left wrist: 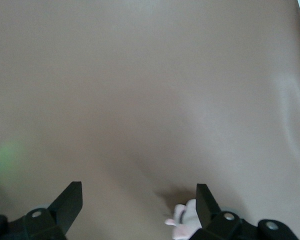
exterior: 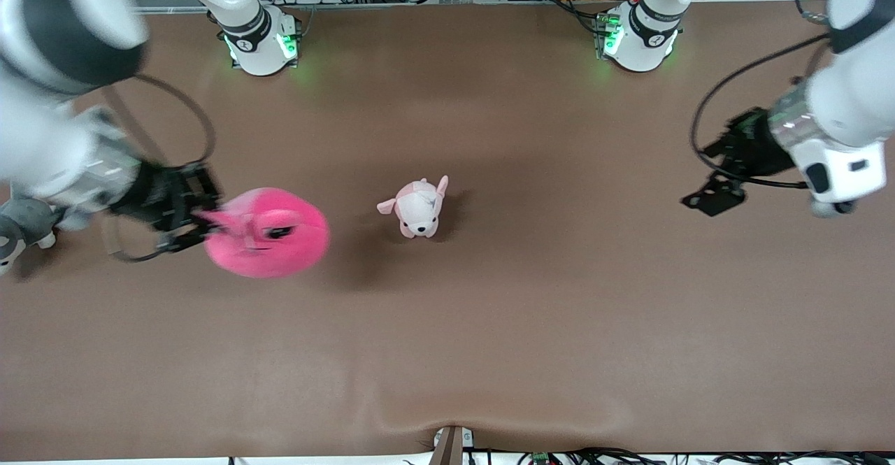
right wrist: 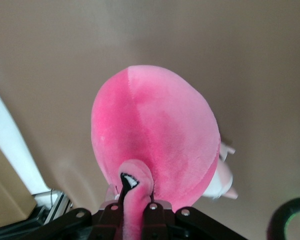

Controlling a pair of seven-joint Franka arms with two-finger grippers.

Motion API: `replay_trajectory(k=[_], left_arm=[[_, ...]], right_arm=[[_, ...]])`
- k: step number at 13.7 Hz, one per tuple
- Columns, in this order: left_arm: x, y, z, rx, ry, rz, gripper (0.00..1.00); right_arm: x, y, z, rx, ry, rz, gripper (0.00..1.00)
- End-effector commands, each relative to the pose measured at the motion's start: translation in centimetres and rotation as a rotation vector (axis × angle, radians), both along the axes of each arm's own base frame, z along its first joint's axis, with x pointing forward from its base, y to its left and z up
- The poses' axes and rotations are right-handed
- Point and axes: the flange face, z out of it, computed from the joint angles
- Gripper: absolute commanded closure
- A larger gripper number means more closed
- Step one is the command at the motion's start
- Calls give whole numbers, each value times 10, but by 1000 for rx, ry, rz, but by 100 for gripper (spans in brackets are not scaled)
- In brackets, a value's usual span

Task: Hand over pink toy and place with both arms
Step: 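Carry the pink plush with the right gripper while the left gripper withdraws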

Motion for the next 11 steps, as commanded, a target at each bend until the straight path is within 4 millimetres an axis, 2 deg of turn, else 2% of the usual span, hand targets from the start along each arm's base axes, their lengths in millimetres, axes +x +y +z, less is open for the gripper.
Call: replay_trajectory(k=[1, 2, 4, 6, 7, 9, 11], left_arm=[[-4, 28, 2, 30, -4, -198, 0], [-3, 34, 1, 42, -13, -274, 0], [-4, 63, 8, 90, -29, -344, 0], [-4, 82, 9, 84, -40, -491, 0], [-4, 85, 10, 91, -45, -573, 0], [-6, 89, 16, 124, -48, -646, 0], [-9, 89, 24, 147, -58, -736, 0]], right_arm=[[0, -98, -49, 107, 28, 98, 100], [-2, -125, -75, 122, 40, 127, 100], [-16, -180, -118, 162, 46, 157, 100], [-31, -217, -159, 190, 12, 238, 100], [-42, -224, -184, 212, 29, 235, 100], [-47, -222, -204, 209, 30, 231, 100], [-53, -241, -218, 217, 4, 280, 100]])
